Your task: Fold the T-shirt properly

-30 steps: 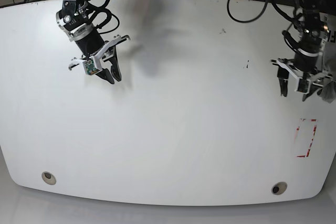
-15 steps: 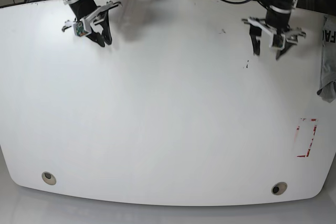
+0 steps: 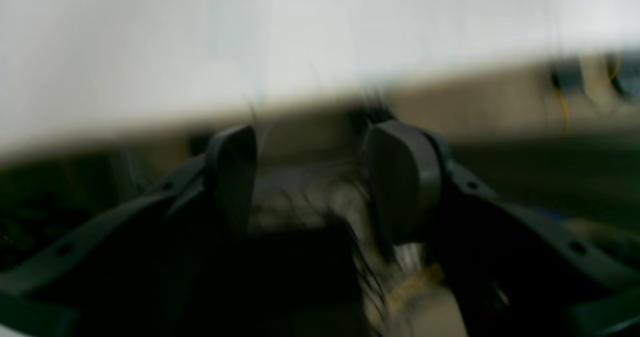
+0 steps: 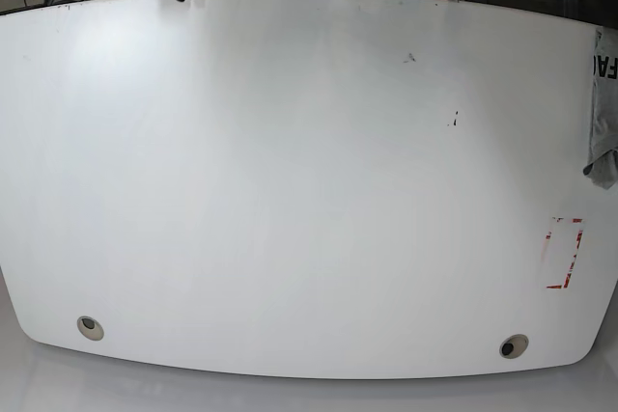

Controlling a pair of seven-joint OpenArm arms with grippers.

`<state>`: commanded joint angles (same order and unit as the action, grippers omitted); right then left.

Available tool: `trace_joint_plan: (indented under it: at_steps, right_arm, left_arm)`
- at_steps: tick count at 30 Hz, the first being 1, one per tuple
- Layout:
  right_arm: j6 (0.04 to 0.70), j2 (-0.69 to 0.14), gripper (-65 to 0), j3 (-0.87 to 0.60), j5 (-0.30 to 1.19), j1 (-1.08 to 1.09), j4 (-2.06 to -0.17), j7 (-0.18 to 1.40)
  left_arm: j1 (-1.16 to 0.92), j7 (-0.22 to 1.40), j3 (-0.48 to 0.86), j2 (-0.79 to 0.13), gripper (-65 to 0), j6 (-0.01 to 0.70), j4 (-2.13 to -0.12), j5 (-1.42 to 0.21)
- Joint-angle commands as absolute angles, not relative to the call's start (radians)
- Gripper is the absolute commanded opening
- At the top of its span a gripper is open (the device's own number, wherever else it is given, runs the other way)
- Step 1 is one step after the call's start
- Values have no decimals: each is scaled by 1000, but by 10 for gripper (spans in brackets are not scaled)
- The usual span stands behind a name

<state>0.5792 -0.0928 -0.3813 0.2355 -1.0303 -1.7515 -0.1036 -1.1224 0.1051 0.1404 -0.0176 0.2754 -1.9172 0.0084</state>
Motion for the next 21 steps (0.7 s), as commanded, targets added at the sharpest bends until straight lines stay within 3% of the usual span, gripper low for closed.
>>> trace_joint_plan:
  at_steps: [9, 21]
  right_arm:
    - [579, -65, -550, -355, 225, -1001, -1466, -139]
    - [568, -111, -550, -249, 222, -794, -1029, -206]
  left_arm:
    - [-1056, 107, 90, -97, -292, 275, -1652, -16]
    - [-699, 101, 62, -107, -292, 275, -995, -16]
